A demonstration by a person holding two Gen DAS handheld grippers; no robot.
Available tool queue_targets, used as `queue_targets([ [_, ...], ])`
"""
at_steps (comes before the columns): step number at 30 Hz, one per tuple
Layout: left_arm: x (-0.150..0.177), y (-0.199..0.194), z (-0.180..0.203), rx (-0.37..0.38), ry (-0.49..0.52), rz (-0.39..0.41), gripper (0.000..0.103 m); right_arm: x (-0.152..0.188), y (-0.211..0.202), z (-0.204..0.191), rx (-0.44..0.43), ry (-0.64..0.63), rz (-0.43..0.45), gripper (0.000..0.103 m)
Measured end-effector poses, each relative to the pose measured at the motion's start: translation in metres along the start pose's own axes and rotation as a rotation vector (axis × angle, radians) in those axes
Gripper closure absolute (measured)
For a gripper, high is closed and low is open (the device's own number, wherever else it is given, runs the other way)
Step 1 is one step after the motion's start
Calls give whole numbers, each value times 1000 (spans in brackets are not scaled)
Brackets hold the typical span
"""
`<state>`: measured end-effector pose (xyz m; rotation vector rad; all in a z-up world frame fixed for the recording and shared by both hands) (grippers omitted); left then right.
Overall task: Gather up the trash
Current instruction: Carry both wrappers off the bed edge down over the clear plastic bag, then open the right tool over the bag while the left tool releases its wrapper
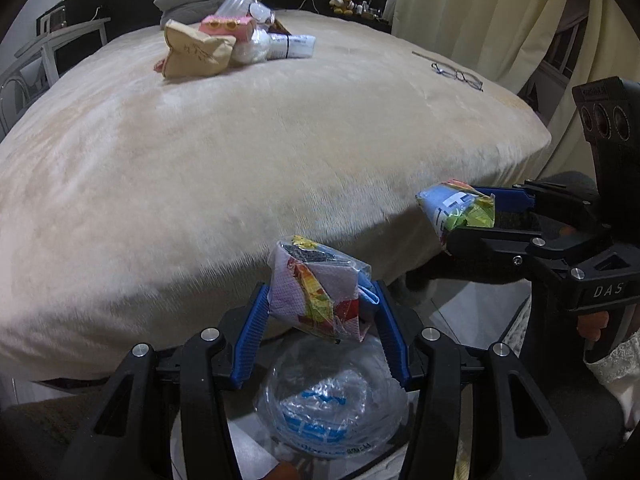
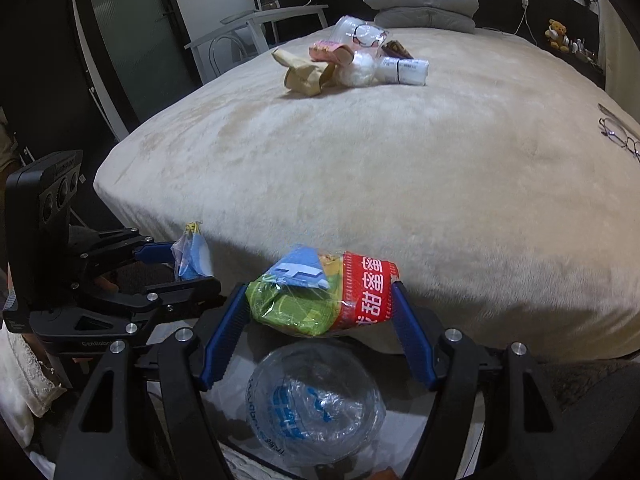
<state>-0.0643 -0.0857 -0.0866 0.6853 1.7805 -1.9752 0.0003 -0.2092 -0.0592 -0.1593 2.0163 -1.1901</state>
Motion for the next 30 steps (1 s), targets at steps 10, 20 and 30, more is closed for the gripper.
queue_targets([
  [10, 25, 53, 21, -14, 51, -247, 51, 32, 54, 20, 53, 124, -243, 33],
  [20, 52, 120, 18, -44, 67, -518, 51, 62, 118, 58, 93, 248, -510, 33],
  [30, 88, 179, 14, -23, 50, -714, 51, 93, 168, 76, 86, 340, -679, 33],
])
Point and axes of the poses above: each gripper's, at about its wrist camera, not at the fingertips, and y roughly the way its jaws point, z to its right, x to its underside, the point moved 2 cm from there along y, roughly the way its jaws point, and after that the axes turned 5 degrees about -x, right-handed, at the moved point
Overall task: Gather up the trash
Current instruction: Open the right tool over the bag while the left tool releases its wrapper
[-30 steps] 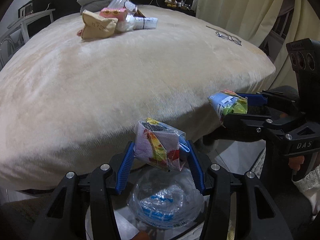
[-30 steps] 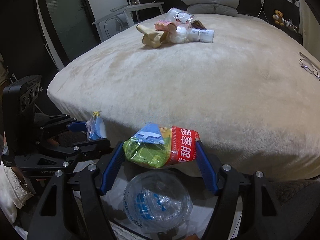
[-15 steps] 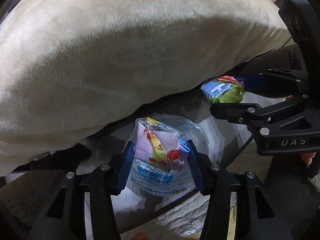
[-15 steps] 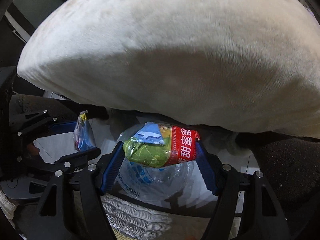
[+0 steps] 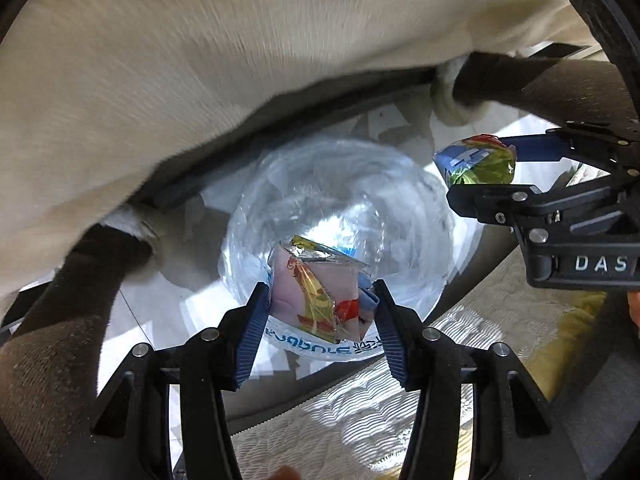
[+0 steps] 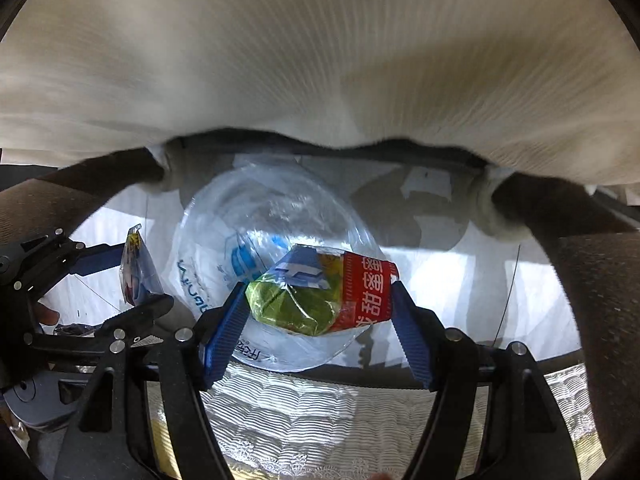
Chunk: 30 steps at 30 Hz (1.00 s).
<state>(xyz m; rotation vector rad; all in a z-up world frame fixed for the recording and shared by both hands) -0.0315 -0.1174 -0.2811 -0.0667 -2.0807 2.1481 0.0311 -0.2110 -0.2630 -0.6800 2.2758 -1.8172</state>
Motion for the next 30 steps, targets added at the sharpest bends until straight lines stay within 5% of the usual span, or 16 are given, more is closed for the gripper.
queue_targets([
  [16, -2, 67, -7, 2, -7, -189, 51, 8, 65, 8, 10, -3, -134, 33],
  [18, -2, 69, -9, -7, -12, -200, 37, 8, 65, 9, 15, -6, -126, 30],
  [20, -2, 71, -9, -21, -10, -194, 26, 8, 63, 8, 33, -15, -106, 14],
  [23, -2, 71, -7, -60, 0, -187, 6, 8, 61, 8, 38, -24, -94, 10],
  [30, -1, 70, -4, -61, 24, -191, 6, 8, 56, 7, 53, -33, -89, 6],
])
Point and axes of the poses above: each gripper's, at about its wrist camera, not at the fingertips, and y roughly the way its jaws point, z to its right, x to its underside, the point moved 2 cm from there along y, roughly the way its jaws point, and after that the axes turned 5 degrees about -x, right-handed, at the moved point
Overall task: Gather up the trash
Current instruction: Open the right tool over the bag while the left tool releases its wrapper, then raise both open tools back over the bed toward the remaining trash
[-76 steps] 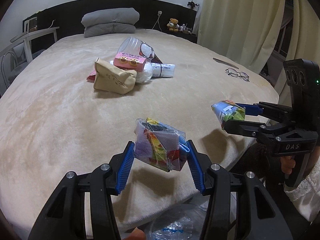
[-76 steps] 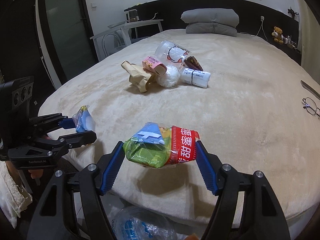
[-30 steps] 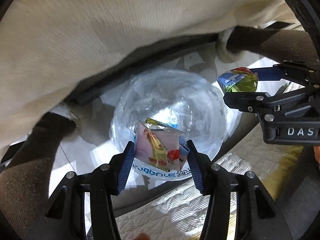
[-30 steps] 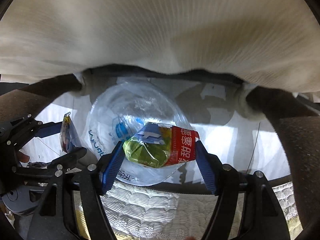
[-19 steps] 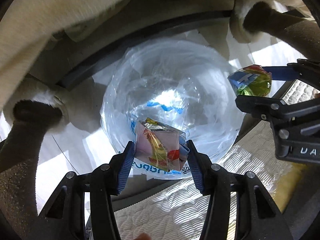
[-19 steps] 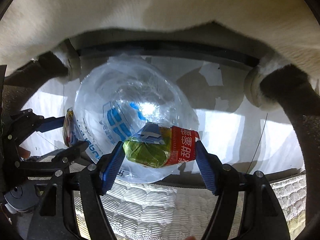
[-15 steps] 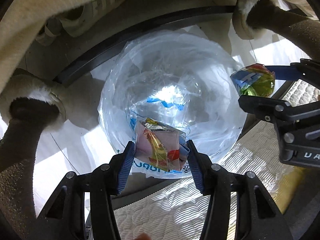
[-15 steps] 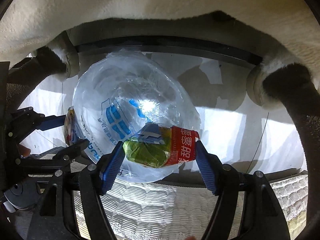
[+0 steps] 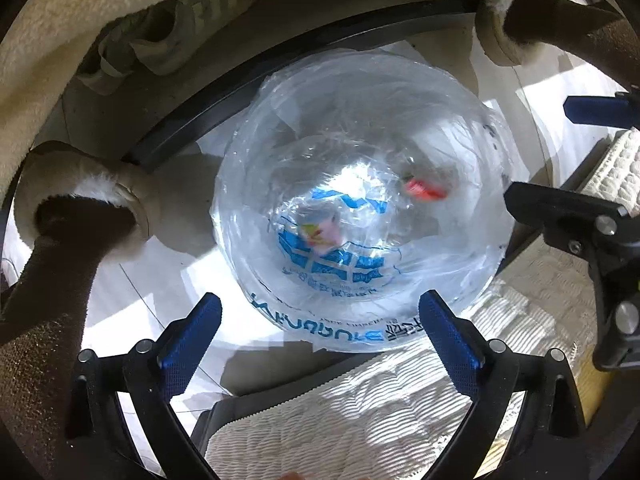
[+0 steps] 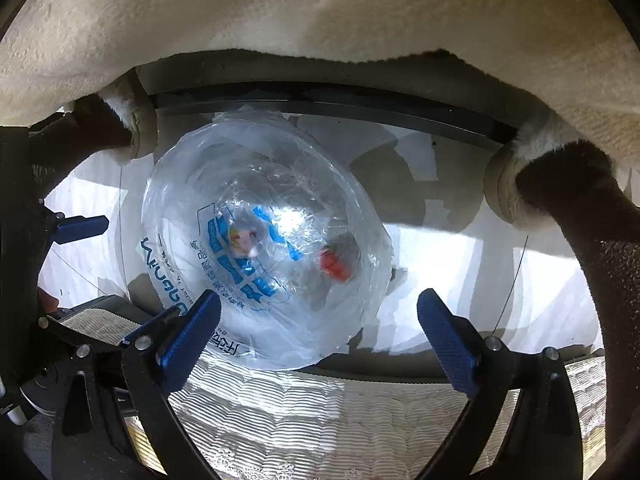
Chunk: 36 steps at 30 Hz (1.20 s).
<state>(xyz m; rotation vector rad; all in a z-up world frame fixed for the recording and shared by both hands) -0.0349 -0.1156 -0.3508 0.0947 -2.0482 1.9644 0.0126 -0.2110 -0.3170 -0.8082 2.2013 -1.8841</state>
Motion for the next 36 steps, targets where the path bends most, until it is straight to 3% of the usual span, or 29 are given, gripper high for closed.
queue_targets([
  [13, 12, -35, -1, -17, -20, 82, 6, 10, -23, -3, 10, 9, 46, 6],
  [28, 37, -95, 4, -46, -25, 267, 6, 32, -79, -19, 37, -60, 217, 6],
  [36, 60, -135, 7, -31, -28, 415, 6, 49, -119, -31, 58, -116, 352, 6],
])
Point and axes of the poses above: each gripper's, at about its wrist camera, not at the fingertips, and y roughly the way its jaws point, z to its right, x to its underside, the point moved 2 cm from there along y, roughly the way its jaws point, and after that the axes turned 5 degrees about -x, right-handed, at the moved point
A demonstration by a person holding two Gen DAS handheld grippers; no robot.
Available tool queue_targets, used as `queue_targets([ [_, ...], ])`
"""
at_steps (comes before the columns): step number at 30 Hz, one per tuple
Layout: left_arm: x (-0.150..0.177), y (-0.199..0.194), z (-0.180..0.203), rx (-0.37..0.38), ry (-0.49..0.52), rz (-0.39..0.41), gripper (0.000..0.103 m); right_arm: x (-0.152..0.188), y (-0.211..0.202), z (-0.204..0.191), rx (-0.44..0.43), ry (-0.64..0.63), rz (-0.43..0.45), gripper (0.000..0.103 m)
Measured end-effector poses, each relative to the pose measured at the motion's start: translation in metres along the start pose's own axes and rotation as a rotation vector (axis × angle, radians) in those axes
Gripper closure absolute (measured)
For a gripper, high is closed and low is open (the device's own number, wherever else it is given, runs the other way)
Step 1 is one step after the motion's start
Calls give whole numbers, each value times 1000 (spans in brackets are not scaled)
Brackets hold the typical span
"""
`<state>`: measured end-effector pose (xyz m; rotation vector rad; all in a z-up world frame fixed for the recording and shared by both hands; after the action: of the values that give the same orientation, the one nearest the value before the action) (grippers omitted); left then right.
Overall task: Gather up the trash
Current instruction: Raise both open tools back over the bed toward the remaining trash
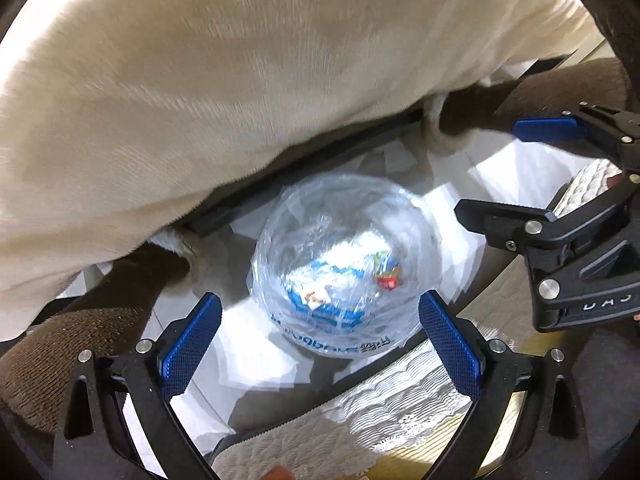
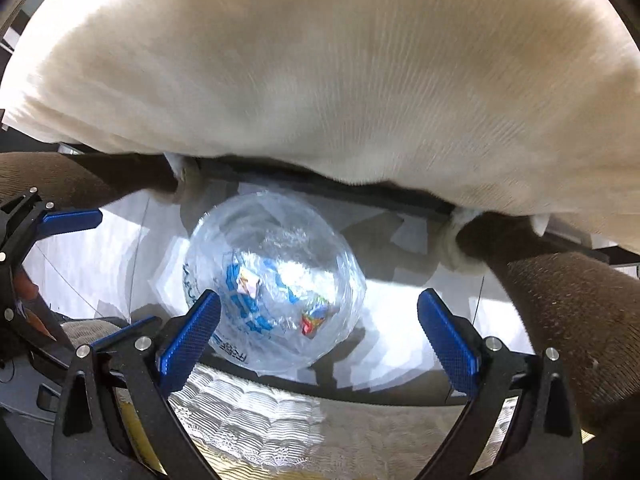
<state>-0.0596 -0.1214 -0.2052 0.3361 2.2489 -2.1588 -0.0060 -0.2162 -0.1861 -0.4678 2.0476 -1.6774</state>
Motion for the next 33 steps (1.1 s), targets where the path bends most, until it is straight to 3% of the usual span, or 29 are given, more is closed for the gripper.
queue_targets([
  [11, 12, -55, 2, -27, -12, 195, 6, 11, -61, -11, 24, -54, 197, 6],
  [20, 21, -104, -23, -22, -187, 402, 6, 17, -117, -11, -33, -36, 376, 6],
  [24, 20, -122, -41, -27, -273, 474, 6, 6, -136, -11, -46, -47, 431, 6],
  [33, -13, -148, -90, -14, -319, 614, 6, -47, -160, -11, -56, -122, 538, 6],
])
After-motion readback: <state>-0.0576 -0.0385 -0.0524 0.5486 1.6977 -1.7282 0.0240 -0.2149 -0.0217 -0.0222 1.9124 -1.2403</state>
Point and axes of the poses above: each gripper's, at about its wrist camera, not at the fingertips, and y roughly the way its jaws point, z to its right, x to its underside, the point moved 2 cm from there along y, roughly the way its jaws point, and after that the axes turned 5 degrees about -x, right-handed, at the moved point
